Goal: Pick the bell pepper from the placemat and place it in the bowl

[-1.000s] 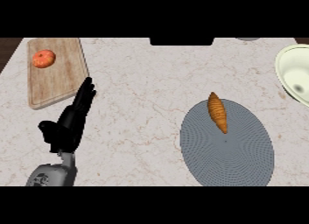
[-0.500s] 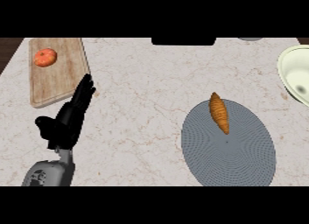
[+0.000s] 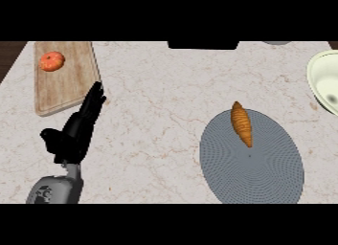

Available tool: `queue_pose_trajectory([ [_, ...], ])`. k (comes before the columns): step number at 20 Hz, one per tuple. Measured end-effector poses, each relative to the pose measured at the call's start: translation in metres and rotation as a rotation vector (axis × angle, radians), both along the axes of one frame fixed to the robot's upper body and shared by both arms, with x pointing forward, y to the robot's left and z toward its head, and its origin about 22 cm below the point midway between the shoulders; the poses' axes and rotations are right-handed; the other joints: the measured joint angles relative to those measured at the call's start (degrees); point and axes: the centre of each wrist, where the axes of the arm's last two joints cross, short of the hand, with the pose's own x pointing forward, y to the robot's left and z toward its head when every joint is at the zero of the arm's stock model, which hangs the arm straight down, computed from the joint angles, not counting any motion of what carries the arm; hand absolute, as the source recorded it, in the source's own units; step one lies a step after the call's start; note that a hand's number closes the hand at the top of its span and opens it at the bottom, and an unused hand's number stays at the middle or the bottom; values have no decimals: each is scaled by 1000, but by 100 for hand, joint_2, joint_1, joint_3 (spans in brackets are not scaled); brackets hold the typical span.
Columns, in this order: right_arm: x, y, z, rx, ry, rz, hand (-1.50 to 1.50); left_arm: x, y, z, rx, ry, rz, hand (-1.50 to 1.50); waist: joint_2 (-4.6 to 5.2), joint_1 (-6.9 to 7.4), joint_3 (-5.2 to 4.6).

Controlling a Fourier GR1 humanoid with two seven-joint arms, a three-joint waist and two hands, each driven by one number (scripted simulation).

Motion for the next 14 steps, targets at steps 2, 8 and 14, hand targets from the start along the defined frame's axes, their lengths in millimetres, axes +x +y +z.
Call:
queue_pose_trajectory([
  [2,4,-14,-17,-17,9,-21,150,3,-1,1,4,-1,1,0,3,-5,1],
  [8,16,-44,-53,-41,42,-72,150,6,-5,-2,0,-1,-7,0,22,33,6],
  [14,9,-68,-78,71,179,-51,-150,5,-7,-4,-2,-10,-11,0,45,88,14],
])
